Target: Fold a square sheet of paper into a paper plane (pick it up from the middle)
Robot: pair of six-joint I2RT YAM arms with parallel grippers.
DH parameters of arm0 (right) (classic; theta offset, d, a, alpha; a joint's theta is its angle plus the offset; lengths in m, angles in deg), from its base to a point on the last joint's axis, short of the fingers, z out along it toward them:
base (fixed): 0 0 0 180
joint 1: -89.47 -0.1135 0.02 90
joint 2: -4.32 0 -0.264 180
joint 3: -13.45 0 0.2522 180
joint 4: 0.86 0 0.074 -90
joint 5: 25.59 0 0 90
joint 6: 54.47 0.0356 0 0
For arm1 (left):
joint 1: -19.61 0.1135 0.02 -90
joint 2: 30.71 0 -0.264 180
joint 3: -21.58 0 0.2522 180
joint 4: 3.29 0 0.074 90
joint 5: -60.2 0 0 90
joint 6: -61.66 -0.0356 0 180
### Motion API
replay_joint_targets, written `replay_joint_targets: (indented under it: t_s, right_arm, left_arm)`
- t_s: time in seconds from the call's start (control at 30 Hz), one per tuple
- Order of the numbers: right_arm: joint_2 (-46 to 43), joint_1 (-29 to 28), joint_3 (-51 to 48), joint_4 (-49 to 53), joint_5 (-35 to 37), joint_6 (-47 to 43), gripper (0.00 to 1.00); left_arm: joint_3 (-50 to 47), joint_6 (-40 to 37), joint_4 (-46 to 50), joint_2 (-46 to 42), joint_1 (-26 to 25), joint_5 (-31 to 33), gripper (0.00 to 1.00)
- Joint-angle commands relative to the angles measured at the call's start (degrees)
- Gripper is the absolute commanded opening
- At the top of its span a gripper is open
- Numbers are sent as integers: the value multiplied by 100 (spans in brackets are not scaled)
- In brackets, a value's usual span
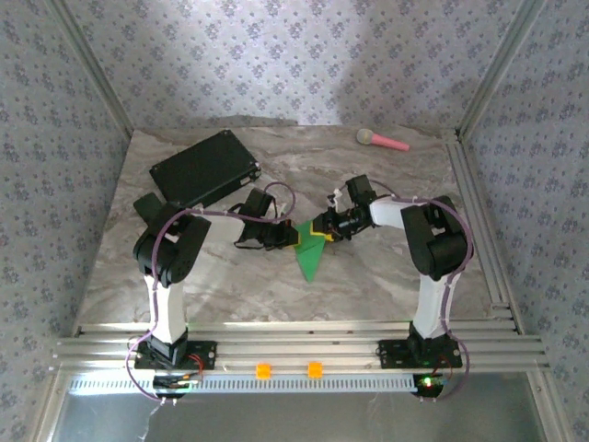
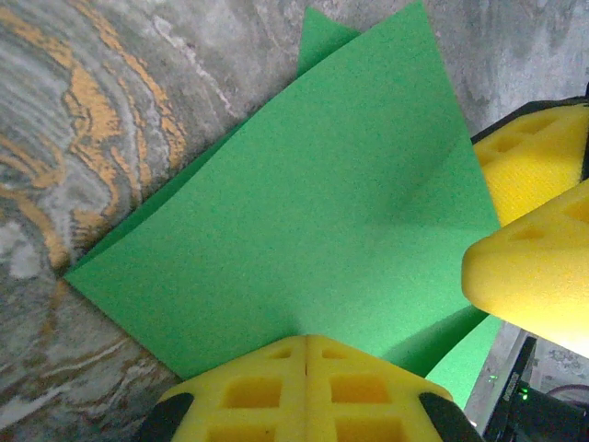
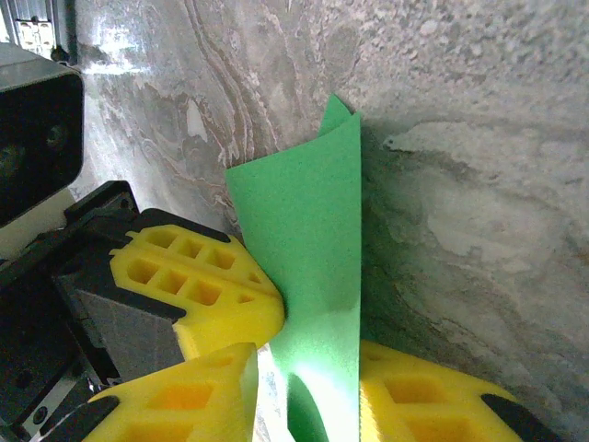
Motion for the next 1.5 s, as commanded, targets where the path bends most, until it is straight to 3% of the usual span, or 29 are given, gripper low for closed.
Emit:
replay_joint_targets:
  t_s: [0.0, 0.17, 0.4, 0.5, 0.6, 0.8, 0.87, 1.0, 1.13, 1.47]
  right_arm:
    - [174, 79, 245, 571, -184, -440, 31]
    - [397, 106, 548, 1016, -292, -847, 24]
    - [500, 184, 919, 1431, -283, -1130, 6]
    - [334, 213, 777, 1309, -262, -949, 2]
    - [-37, 204, 330, 871, -110, -428, 0]
    - [-1062, 263, -1112, -1142, 922, 1873, 0]
    - [-1370, 235, -1602, -1818, 1242, 2458, 0]
    - [-1945, 105, -2325, -2372, 2194, 3134, 0]
    - [-2293, 59, -2920, -2960, 2677, 3695, 0]
    - [-2278, -37, -2963, -3093, 2614, 3823, 0]
  left_arm:
    - [27, -93, 172, 212, -34, -95, 2]
    - [87, -85, 199, 239, -35, -120, 2]
    - [150, -88, 211, 208, -35, -179, 3]
    - [83, -8, 174, -47, -39, -10, 11]
    - [-34, 114, 135, -499, 8, 264, 23]
    - [-320, 43, 137, -1283, -90, 1023, 33]
    - [-382, -118, 302, -1451, -214, 1251, 33]
    - [-435, -477, 541, -1672, -731, 1737, 36]
    - [-412, -961, 835, -1758, -1321, 2490, 38]
    - [142, -2379, 1667, -1428, -2596, 4275, 45]
